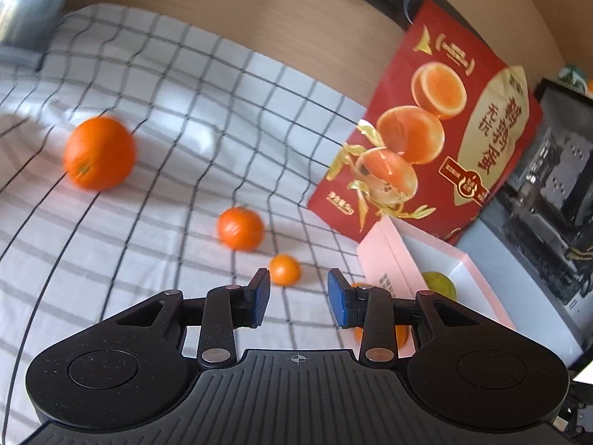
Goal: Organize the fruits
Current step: 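Reach the right gripper down to a second green pear and close on it, then grasp a small mandarin with the left gripper while the right gripper holds the pear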
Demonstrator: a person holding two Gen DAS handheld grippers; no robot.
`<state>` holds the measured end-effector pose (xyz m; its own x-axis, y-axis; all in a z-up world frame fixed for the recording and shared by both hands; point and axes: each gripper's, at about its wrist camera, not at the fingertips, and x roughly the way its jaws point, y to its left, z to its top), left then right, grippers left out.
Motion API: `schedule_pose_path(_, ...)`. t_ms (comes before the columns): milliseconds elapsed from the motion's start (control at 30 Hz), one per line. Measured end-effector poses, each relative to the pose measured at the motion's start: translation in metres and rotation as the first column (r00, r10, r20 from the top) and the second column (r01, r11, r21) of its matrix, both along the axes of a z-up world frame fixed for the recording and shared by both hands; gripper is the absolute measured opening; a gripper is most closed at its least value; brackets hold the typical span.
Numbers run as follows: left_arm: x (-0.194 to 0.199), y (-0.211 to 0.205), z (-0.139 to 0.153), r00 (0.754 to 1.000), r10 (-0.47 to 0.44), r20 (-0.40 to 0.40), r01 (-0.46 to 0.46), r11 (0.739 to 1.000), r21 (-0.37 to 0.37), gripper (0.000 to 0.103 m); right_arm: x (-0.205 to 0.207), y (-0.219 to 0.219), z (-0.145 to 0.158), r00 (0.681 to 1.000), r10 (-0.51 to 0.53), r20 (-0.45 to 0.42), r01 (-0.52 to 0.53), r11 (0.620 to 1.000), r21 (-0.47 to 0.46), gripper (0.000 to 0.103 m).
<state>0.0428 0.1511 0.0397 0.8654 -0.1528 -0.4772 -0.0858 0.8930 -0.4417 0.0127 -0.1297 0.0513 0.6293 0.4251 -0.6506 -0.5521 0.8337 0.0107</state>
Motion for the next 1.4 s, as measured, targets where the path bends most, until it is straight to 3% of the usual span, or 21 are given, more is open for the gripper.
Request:
schedule_pose_path(200,0.044,-0.017,0.007,0.997,0.002,-0.074,0.002,0.998,0.056,0.038,0.019,-0.037,-0.016,0.993,-0.112,-0.019,0.113,0.993,0.023,0.064)
schedule_pose_path(433,0.068,-0.04,-0.003,0.993,0.01,-0.119,0.012,0.983,0.182,0.038,0.032,-0.041,-0.037,0.989,-0.13,-0.064,0.134,0.99,0.05,0.065)
schedule_pose_path(600,0.066,-0.056,-0.008,0.992,0.048,-0.115,-0.004,0.933,0.36,0.041,0.026,-0.04,-0.039,0.99,-0.135,-0.03,0.136,0.989,0.052,0.065)
schedule_pose_path(833,0.078,-0.049,-0.03,0.978,0.046,-0.206,0.024,0.946,0.324,0.041,0.02,-0.036,-0.039,0.991,-0.135,0.003,0.135,0.99,0.032,0.065)
schedule_pose_path(1133,0.074,-0.043,-0.032,0.985,0.032,-0.171,0.021,0.955,0.297,0.037,0.022,-0.037,-0.04,0.991,-0.134,-0.019,0.134,0.99,0.04,0.078)
schedule_pose_path(1167,0.071,-0.042,-0.032,0.986,0.022,-0.168,0.027,0.959,0.283,0.032,0.022,-0.037,-0.04,0.991,-0.136,-0.018,0.137,0.99,0.041,0.078)
schedule_pose_path(1400,0.044,-0.036,-0.03,0.988,-0.017,-0.151,0.051,0.974,0.221,0.032,0.025,-0.04,-0.042,0.987,-0.152,-0.047,0.154,0.986,0.055,0.084)
